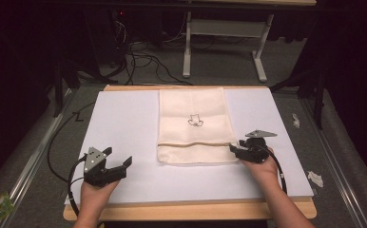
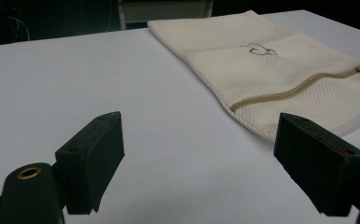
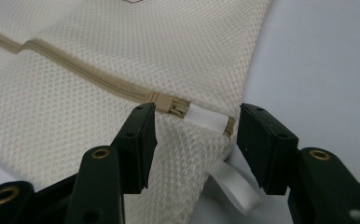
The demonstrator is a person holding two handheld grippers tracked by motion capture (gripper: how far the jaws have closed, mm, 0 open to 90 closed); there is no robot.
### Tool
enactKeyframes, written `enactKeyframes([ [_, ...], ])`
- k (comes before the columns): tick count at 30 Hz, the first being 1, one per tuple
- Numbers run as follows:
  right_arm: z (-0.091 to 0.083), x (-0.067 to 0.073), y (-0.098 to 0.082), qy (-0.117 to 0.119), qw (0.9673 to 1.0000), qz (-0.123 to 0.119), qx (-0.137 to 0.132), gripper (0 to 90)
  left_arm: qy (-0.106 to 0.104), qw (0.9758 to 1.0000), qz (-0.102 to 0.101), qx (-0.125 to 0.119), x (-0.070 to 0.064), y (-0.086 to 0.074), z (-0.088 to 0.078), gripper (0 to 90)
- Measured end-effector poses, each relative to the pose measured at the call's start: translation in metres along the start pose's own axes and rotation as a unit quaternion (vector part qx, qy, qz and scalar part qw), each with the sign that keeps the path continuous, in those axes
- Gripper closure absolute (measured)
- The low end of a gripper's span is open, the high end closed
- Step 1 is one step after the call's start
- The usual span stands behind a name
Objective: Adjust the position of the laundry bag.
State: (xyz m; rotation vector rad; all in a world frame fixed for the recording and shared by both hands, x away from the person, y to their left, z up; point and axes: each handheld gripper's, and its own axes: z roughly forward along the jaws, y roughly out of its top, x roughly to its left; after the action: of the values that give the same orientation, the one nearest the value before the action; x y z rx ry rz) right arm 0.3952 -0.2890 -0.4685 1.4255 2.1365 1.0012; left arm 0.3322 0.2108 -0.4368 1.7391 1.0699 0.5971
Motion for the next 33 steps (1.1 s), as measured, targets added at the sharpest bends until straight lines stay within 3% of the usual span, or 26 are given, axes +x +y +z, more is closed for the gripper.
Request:
enactKeyframes([
  [4, 0.003, 0.004, -0.003, -0.001, 0.9998, -0.01, 0.018, 47.5, -0.005, 0.9999, -0.013, 0.002, 0.0, -0.001, 0.001, 16.4],
  [8, 0.005, 0.004, -0.005, -0.027, 0.9991, -0.017, 0.027, 65.9, -0.01, 0.9999, 0.0, 0.009, -0.004, 0.0, 0.007, 16.4],
  [9, 0.005, 0.004, -0.005, -0.027, 0.9991, -0.017, 0.027, 65.9, -0.01, 0.9999, 0.0, 0.009, -0.004, 0.0, 0.007, 16.4],
  [10, 0.004, 0.001, -0.005, -0.025, 0.9992, -0.015, 0.027, 78.7, -0.013, 0.9998, 0.0, 0.012, -0.004, 0.0, 0.009, 16.4],
  [12, 0.002, -0.003, -0.006, -0.006, 0.9997, -0.007, 0.025, 88.0, -0.018, 0.9997, 0.001, 0.015, -0.004, 0.0, 0.012, 16.4],
  [15, -0.002, -0.001, -0.007, 0.001, 0.9994, -0.018, 0.028, 89.0, -0.022, 0.9996, 0.006, 0.017, -0.005, 0.0, 0.014, 16.4],
  [21, -0.014, 0.006, -0.015, 0.012, 0.9986, -0.037, 0.035, 89.3, -0.037, 0.9992, -0.005, 0.014, -0.008, 0.002, 0.016, 18.5],
  [26, -0.033, 0.011, -0.029, 0.023, 0.9975, -0.054, 0.04, 89.2, -0.049, 0.9984, 0.001, 0.027, -0.018, 0.001, 0.022, 18.5],
  [28, -0.04, 0.012, -0.033, 0.028, 0.9974, -0.052, 0.04, 89.2, -0.056, 0.9978, 0.01, 0.035, -0.024, 0.0, 0.025, 18.9],
  [30, -0.046, 0.013, -0.038, 0.033, 0.9969, -0.06, 0.038, 89.2, -0.062, 0.9958, 0.042, 0.053, -0.036, -0.002, 0.032, 18.9],
  [31, -0.046, 0.013, -0.038, 0.033, 0.9969, -0.06, 0.038, 89.2, -0.062, 0.9958, 0.042, 0.053, -0.036, -0.002, 0.032, 18.9],
  [32, -0.053, 0.015, -0.044, 0.04, 0.9963, -0.063, 0.041, 89.2, -0.063, 0.9941, 0.065, 0.06, -0.044, -0.003, 0.036, 18.9],
  [33, -0.056, 0.016, -0.047, 0.043, 0.9958, -0.067, 0.043, 89.2, -0.065, 0.9935, 0.069, 0.063, -0.045, -0.003, 0.038, 18.9],
])
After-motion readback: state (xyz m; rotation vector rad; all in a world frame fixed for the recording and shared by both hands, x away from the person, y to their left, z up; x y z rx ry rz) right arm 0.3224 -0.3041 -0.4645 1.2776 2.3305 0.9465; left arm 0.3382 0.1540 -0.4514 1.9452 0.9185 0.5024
